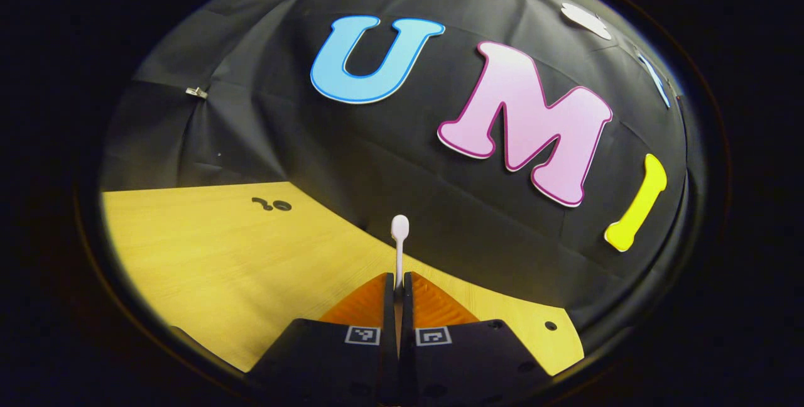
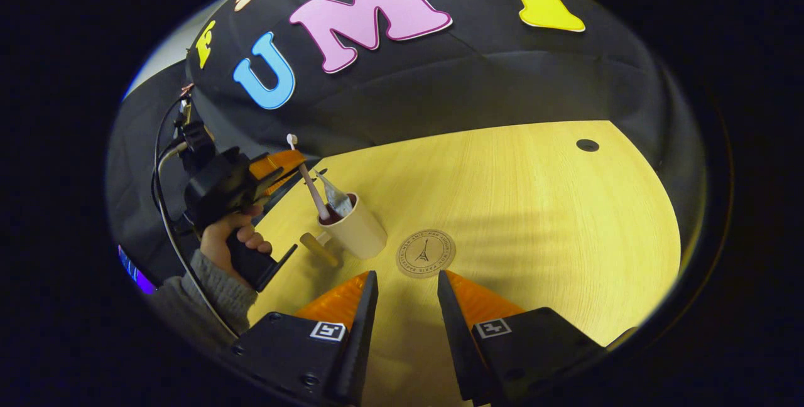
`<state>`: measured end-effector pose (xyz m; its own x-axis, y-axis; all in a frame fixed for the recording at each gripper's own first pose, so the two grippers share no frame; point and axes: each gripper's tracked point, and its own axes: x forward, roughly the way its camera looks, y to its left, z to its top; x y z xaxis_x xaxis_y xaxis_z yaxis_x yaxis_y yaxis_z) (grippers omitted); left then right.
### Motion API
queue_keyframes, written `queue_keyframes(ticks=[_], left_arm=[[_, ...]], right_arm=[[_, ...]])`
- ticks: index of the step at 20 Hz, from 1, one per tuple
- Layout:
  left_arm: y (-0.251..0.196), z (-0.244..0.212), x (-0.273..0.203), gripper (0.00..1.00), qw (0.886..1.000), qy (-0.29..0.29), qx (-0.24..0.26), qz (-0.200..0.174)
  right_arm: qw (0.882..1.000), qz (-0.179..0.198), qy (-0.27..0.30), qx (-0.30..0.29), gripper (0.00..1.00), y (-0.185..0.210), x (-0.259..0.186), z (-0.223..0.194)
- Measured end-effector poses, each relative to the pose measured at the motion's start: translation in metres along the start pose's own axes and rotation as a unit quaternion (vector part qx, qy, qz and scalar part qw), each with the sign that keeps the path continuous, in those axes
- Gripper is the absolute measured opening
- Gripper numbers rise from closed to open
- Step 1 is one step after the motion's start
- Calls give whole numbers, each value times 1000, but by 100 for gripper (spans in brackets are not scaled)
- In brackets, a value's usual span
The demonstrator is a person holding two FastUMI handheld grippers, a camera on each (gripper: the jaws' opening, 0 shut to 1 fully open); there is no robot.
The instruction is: Put the toothbrush and toothpaste on the desktop into the cup, then pick up the cup and place it on the coaster on the desktop.
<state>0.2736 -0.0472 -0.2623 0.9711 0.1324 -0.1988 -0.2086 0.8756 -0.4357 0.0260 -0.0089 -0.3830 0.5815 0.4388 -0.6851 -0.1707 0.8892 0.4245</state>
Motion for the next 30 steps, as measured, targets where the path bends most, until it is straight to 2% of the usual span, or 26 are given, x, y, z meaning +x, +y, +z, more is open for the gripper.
queue_keyframes(ticks=[5, 6, 7, 9, 13, 17, 18, 19, 20, 21, 24, 27, 30], left_arm=[[4, -21, -5, 6, 1000, 6, 8, -1], [2, -21, -8, 8, 1000, 4, 9, -6], [0, -23, -10, 14, 1000, 7, 10, -12], [0, -32, -15, 10, 999, 22, 18, -19], [-1, -43, -27, 14, 998, 46, 24, -31], [-6, -51, -44, 25, 995, 74, 42, -51], [-8, -51, -50, 32, 994, 81, 50, -56], [-9, -53, -56, 44, 992, 88, 60, -63], [-11, -53, -63, 39, 990, 99, 69, -72], [-12, -56, -71, 40, 987, 112, 80, -81], [-8, -62, -93, 50, 976, 151, 125, -94], [3, -63, -106, 61, 965, 183, 167, -82], [11, -77, -120, 69, 947, 250, 189, -75]], right_arm=[[1000, 5, -9, 11, 59, 6, -8, 6], [1000, 6, -8, 11, 59, 7, -9, 5], [1000, 5, -8, 9, 59, 8, -10, 5], [1000, 4, -8, 7, 59, 7, -12, 4], [1000, 3, -13, 14, 59, 11, -16, 7], [1000, 5, -15, 21, 59, 18, -21, 10], [1000, 5, -15, 21, 59, 19, -22, 9], [1000, 6, -13, 19, 59, 20, -24, 8], [1000, 5, -10, 18, 59, 21, -24, 6], [1000, 5, -7, 14, 59, 22, -25, 4], [1000, 9, -1, 12, 59, 25, -30, 0], [1000, 10, 1, 14, 59, 26, -33, -1], [1000, 10, -1, 21, 59, 23, -38, 3]])
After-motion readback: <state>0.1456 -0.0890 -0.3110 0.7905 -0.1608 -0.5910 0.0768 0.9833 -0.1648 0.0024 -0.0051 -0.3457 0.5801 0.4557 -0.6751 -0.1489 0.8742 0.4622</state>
